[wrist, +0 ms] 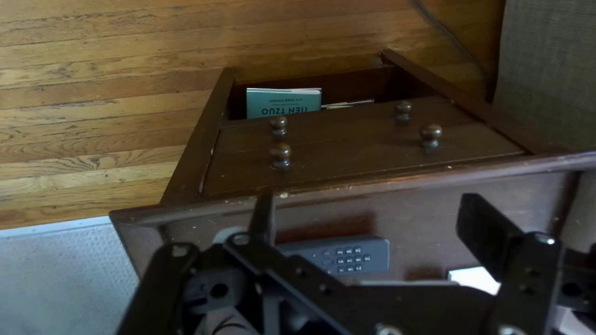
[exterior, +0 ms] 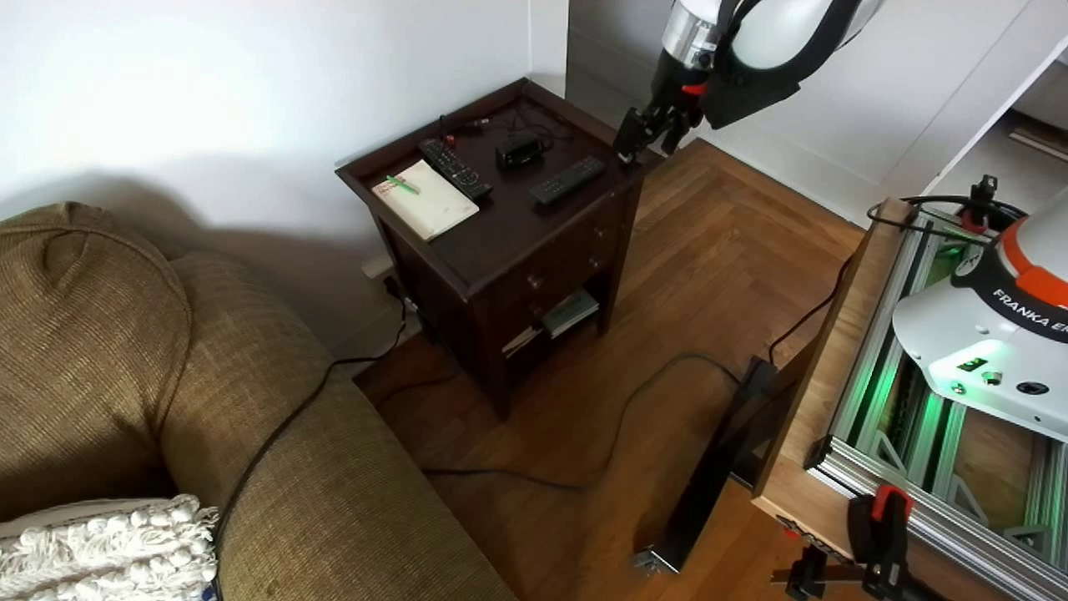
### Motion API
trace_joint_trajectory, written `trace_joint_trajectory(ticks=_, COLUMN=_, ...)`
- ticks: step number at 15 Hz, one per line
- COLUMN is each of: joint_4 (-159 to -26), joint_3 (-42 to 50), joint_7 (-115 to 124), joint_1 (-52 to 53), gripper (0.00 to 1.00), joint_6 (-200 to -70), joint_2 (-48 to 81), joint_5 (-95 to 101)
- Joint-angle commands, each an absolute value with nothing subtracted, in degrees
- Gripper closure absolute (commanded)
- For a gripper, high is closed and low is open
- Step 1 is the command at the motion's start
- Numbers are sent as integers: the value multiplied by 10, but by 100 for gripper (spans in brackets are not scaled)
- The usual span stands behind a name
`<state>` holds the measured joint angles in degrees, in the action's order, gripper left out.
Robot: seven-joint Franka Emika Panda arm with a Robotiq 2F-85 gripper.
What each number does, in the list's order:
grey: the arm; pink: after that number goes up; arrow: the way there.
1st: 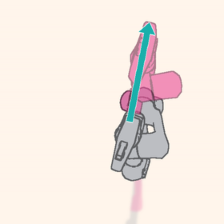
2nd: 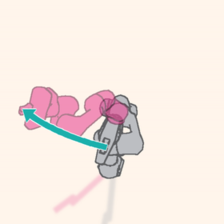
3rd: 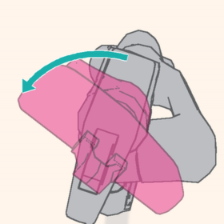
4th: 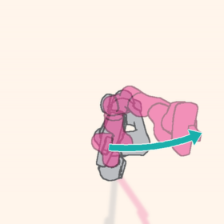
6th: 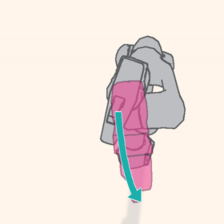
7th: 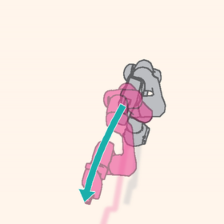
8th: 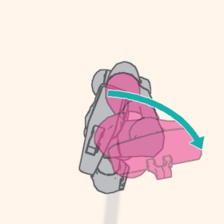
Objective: Push the open door until it is fully closed
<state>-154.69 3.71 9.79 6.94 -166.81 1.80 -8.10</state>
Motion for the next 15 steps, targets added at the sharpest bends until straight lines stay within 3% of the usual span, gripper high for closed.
trace_joint_trajectory(ticks=1, joint_4=-1599, joint_3=7, joint_7=107, joint_1=53, gripper=0, joint_6=-1597, joint_2=-121, joint_5=-141)
trace_joint_trajectory(ticks=7, joint_4=-1600, joint_3=-6, joint_7=137, joint_1=62, gripper=0, joint_6=-1555, joint_2=-222, joint_5=-172)
trace_joint_trajectory(ticks=8, joint_4=-1569, joint_3=-7, joint_7=128, joint_1=53, gripper=0, joint_6=-1569, joint_2=-173, joint_5=-154)
trace_joint_trajectory(ticks=15, joint_4=-1588, joint_3=-8, joint_7=130, joint_1=55, gripper=0, joint_6=-1567, joint_2=-208, joint_5=-163)
